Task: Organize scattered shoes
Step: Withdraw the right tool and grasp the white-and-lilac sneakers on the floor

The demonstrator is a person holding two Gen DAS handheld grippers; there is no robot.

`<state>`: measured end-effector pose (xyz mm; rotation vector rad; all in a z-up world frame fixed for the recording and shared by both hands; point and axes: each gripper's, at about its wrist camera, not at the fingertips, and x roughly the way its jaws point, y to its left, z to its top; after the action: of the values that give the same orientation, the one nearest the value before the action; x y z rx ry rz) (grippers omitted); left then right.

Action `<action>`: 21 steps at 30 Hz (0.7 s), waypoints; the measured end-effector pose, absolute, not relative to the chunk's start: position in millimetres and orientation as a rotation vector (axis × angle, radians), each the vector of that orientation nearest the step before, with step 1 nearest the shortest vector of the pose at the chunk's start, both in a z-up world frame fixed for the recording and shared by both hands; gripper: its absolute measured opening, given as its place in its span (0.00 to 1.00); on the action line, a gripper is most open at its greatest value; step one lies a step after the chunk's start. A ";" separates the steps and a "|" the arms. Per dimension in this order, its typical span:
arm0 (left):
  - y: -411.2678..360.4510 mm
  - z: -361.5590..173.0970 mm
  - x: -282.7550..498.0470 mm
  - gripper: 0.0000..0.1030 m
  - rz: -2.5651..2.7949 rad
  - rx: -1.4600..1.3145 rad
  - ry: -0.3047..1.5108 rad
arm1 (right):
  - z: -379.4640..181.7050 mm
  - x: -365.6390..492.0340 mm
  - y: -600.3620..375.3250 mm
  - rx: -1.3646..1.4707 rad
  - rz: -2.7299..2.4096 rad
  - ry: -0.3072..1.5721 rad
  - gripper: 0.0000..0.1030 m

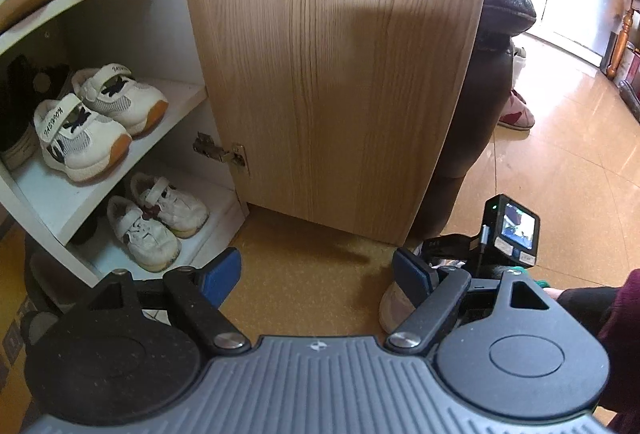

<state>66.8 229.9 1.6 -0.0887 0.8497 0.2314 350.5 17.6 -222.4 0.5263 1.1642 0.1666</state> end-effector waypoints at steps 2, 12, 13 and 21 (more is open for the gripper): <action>230.0 0.4 67.7 0.80 0.230 -0.089 0.853 | -226.3 352.0 19.0 0.512 0.165 1.156 0.66; 227.2 -0.2 65.7 0.80 0.242 -0.079 0.855 | -225.5 351.7 7.4 0.500 0.169 1.103 0.29; 226.6 0.2 65.0 0.80 0.242 -0.076 0.854 | -224.9 351.2 6.4 0.497 0.178 1.103 0.27; 219.4 6.0 57.0 0.80 0.252 -0.026 0.830 | -198.6 328.4 -15.0 0.524 0.268 1.061 0.22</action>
<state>57.0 219.4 6.0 -0.0263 0.8301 0.2520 328.4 -15.0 -198.6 0.5243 1.0606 0.2684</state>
